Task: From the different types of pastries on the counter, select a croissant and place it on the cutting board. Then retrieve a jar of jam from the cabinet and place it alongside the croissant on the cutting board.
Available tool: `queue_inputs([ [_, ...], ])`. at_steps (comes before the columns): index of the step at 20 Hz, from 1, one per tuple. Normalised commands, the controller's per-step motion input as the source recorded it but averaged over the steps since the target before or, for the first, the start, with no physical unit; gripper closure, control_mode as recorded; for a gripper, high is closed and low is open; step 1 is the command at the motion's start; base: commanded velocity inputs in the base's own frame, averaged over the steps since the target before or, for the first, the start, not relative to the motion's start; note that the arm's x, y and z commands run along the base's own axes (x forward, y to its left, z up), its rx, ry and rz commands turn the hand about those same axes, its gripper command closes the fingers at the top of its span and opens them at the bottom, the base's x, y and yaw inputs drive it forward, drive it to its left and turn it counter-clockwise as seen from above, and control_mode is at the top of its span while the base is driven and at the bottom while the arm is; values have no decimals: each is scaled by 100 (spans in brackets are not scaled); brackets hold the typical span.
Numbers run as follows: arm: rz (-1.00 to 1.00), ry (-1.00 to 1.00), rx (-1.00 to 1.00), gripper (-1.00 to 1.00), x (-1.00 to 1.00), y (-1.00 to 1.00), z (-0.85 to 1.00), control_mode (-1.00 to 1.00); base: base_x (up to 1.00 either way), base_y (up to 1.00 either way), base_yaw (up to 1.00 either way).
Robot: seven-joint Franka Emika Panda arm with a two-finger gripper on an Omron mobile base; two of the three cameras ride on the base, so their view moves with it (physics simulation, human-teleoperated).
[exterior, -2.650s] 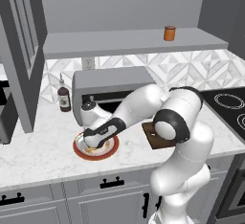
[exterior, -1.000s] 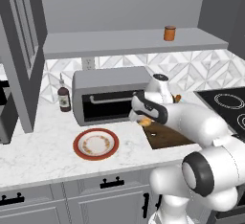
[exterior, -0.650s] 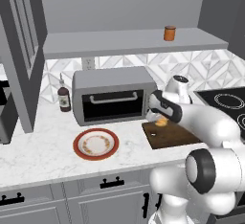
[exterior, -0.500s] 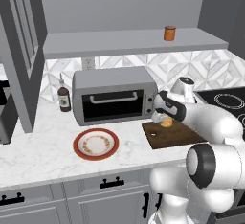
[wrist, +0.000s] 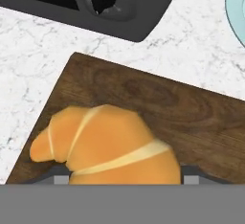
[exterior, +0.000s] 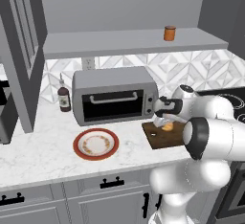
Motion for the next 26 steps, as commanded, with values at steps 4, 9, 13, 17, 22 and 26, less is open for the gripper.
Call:
queue_inputs([
  [4, -1, 0, 0, 100, 7, 0, -36, -100, 0, 0, 0],
  [9, -1, 0, 0, 100, 0, -5, -45, -100, 0, 0, 0],
  [13, 0, 0, 0, 100, 0, -9, -39, -100, 0, 0, 0],
  [17, -1, 0, 0, 100, 0, -11, -36, -100, 0, 0, 0],
  [22, -2, 0, 0, -100, 0, -1, -37, -100, 0, 0, 0],
  [26, -9, 0, 0, -100, 0, 0, -23, -100, 0, 0, 0],
])
